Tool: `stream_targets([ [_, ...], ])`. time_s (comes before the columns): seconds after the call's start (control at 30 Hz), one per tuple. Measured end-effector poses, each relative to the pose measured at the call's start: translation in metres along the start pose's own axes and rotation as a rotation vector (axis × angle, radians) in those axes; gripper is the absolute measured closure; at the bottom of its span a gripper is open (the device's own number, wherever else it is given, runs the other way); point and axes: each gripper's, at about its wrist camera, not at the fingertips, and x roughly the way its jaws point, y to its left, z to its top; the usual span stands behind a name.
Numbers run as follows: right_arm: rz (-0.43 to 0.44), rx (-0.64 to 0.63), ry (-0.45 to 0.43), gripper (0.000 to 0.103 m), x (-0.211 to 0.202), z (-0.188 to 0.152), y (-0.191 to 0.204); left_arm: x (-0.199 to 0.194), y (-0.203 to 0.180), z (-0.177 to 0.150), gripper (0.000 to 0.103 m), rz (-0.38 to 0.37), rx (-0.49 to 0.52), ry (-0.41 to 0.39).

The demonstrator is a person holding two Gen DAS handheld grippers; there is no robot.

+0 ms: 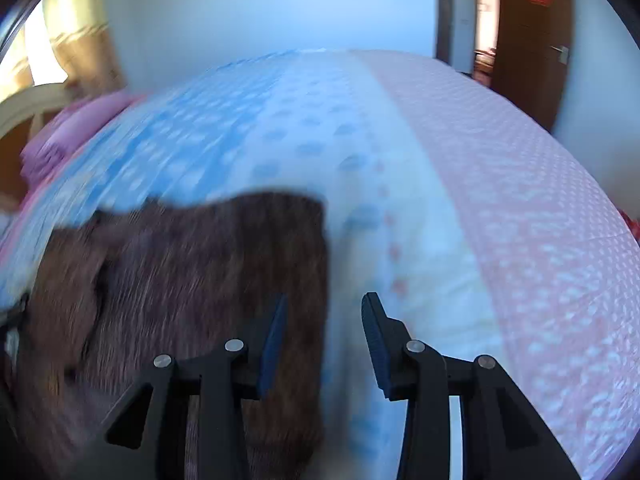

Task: Fold small clothes
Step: 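Smooth the folded sweater side flat with the right tool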

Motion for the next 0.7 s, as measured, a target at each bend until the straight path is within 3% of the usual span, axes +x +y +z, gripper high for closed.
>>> stream_targets([
  [0.07, -0.051, -0.055, 0.033, 0.062, 0.003, -0.023, 0.004, -0.002, -0.001, -0.006, 0.000, 0.011, 0.034, -0.006],
  [0.13, -0.078, -0.070, -0.006, 0.059, -0.002, -0.032, 0.001, 0.000, 0.000, -0.009, 0.000, 0.009, 0.037, 0.000],
  [0.23, -0.050, 0.014, 0.011, 0.058, -0.009, -0.032, -0.008, 0.004, 0.006, -0.011, 0.000, -0.002, 0.005, 0.017],
  [0.5, 0.028, 0.068, -0.032, 0.057, -0.052, -0.061, -0.011, 0.004, 0.026, -0.016, 0.000, -0.009, -0.070, 0.037],
  [0.7, 0.073, -0.028, -0.070, 0.057, -0.096, -0.082, 0.014, -0.008, 0.043, -0.027, 0.000, -0.064, -0.098, 0.039],
])
